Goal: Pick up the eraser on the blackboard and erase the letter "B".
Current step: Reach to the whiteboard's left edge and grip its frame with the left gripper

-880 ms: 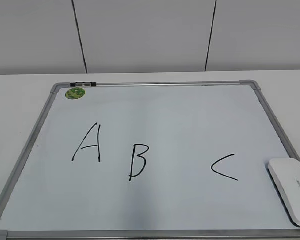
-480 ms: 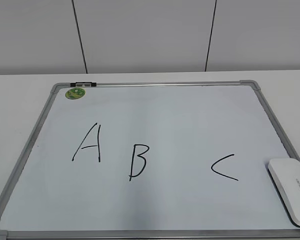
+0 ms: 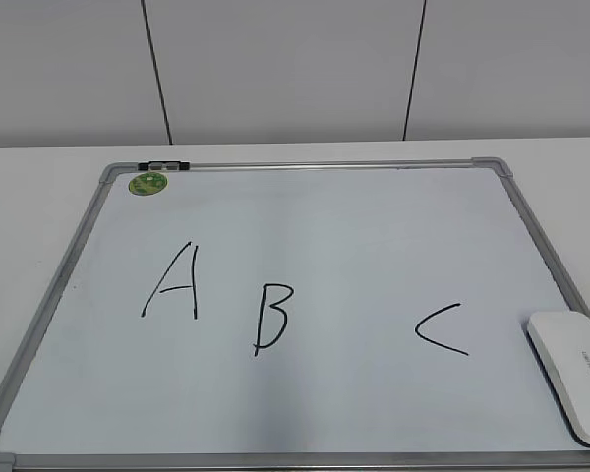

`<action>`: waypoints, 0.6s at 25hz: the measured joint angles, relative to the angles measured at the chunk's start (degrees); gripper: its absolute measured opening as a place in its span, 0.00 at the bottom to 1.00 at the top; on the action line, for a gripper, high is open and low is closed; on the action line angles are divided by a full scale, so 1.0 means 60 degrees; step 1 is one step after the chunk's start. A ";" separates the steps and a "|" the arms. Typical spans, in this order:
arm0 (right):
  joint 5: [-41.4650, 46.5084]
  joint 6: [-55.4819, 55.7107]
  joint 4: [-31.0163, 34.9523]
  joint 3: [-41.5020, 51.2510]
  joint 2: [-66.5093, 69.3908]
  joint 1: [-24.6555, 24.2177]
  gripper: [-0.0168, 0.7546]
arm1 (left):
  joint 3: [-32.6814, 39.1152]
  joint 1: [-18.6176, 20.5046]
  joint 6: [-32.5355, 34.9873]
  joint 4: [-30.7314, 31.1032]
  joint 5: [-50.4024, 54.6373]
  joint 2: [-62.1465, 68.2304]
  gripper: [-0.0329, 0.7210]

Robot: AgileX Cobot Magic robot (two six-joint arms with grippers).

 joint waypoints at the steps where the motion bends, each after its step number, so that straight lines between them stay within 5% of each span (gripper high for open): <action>1: 0.0000 0.0000 0.0000 0.0000 0.0000 0.0000 0.79 | -0.0019 0.0000 0.0000 -0.0056 0.0016 0.0000 0.82; 15: 0.0000 0.0000 0.0000 0.0000 0.0000 0.0000 0.79 | -0.1785 -0.0018 0.0000 -0.0325 -0.0798 0.3897 0.82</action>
